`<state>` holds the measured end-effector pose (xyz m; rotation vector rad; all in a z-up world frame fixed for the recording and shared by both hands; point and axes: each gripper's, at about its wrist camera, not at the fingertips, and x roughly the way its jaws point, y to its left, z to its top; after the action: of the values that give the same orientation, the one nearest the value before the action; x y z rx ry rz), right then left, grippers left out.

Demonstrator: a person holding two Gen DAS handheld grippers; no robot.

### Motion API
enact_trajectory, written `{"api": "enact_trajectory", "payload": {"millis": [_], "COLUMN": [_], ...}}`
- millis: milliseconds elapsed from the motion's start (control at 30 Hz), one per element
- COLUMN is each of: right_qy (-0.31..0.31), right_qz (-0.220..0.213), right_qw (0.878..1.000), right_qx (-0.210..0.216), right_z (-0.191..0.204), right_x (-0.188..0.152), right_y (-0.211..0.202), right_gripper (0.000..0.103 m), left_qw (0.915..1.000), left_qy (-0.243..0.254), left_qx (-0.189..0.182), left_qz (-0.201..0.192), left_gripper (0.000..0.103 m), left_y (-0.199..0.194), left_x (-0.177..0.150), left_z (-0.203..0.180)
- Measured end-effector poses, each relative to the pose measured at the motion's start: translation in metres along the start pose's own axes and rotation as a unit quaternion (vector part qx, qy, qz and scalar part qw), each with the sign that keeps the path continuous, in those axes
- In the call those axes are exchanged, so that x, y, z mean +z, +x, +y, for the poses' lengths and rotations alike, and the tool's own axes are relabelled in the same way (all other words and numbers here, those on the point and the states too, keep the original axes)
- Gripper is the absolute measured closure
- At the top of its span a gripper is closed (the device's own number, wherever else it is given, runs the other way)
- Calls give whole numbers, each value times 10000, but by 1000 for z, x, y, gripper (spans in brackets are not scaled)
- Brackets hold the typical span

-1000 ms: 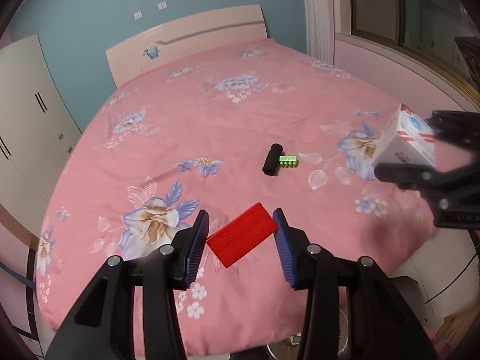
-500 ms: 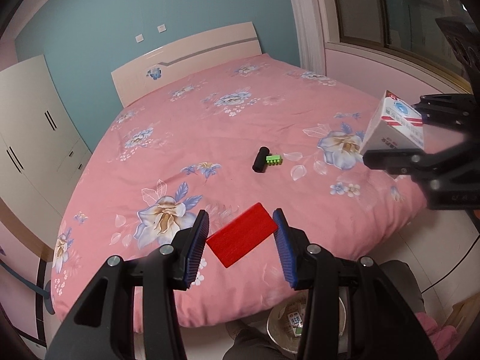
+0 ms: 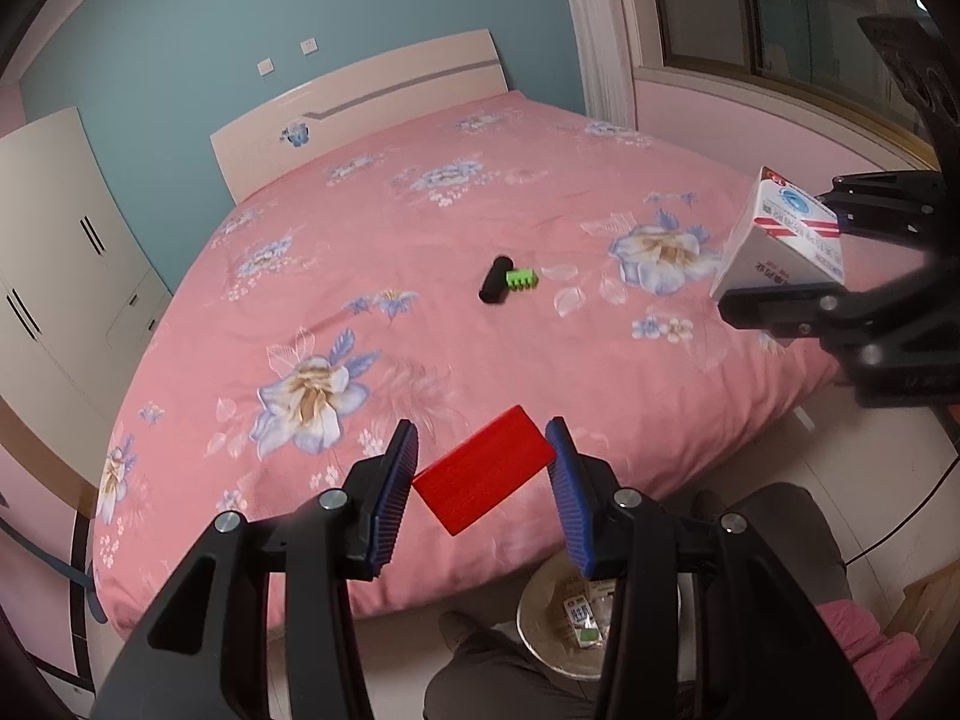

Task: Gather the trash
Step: 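Lift the red block and medicine box and carry them to the wastebasket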

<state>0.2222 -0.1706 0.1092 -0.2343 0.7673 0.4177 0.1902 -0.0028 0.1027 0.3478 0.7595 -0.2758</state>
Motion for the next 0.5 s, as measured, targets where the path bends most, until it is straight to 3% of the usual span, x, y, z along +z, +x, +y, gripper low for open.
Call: {"api": "enact_trajectory", "payload": {"millis": [500], "right_qy": [34], "right_qz": [694], "right_qw": [9971], "right_qx": [311], "right_z": [19], "right_x": [-53], "right_y": [59], "right_gripper": [48], "left_qw": [9970], "left_qy": [-132], "left_qx": [-272], "left_qz": [715], "left_gripper": [57], "left_y": [55], "left_x": [-63], "left_z": [-11]}}
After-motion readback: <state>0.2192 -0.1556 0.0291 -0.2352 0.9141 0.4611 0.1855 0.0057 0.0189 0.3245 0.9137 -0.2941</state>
